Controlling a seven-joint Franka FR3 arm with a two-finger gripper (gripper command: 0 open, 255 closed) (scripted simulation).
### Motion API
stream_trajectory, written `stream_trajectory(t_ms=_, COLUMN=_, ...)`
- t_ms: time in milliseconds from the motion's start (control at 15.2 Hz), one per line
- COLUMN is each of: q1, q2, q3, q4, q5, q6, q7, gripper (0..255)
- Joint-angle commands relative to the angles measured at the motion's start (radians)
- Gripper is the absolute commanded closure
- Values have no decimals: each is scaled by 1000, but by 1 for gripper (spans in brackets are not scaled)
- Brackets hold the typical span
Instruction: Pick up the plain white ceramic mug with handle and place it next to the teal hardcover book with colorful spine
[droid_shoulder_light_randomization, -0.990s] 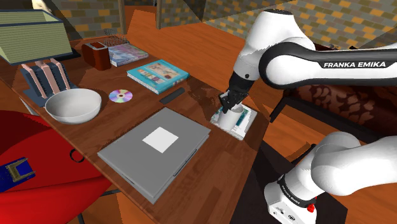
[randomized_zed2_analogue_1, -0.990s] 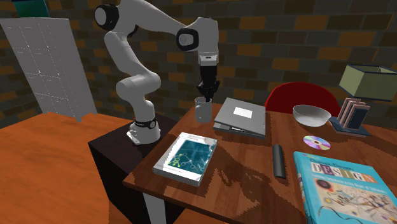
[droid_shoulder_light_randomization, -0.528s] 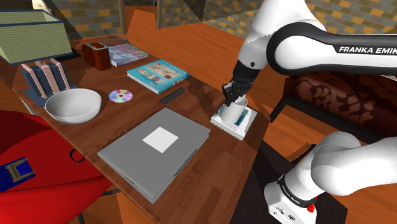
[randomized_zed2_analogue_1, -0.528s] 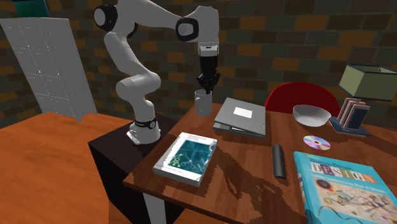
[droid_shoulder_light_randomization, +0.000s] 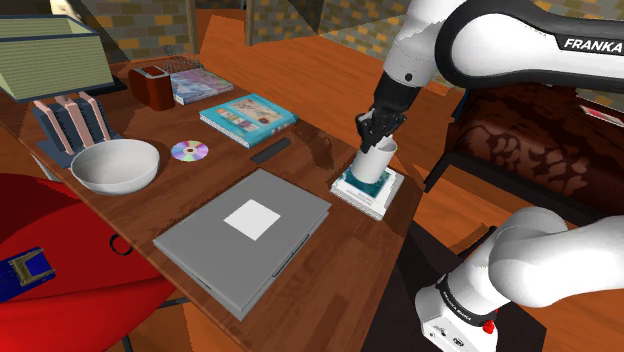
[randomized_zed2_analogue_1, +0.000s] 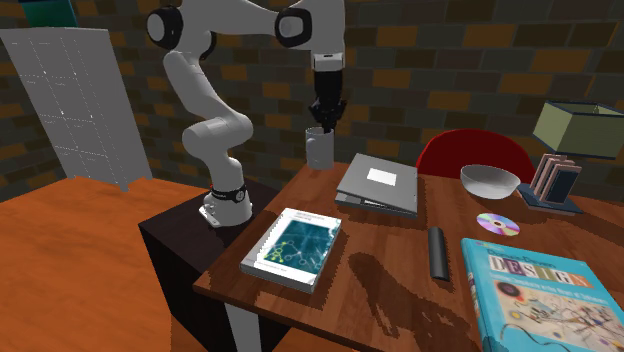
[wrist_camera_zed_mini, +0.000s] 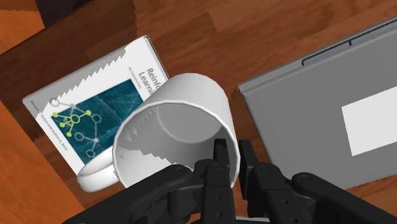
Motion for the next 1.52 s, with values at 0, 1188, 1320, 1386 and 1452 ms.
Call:
stream_trajectory(t_ms=0, q1=-1, q2=2, q3=-1, q4=15, q5=-1, q6=-14, q7=0, gripper=255)
stream_trajectory(t_ms=1188, q1=-23, q2=763, q3=125, q4=638, q5=-194, q6=99, q7=189, gripper=255)
stream_trajectory(t_ms=1320, q1=-7, q2=853, q3=126, q4=739, q5=-227, q6=81, q7=209, gripper=255)
stream_trajectory(t_ms=1386, q1=2, q2=898, q3=126, q4=794, q5=-243, q6=69, q7=217, gripper=255)
stream_trajectory(t_ms=1452, q1=13, q2=945, q3=125, q4=852, q5=-258, q6=55, q7=225, gripper=255)
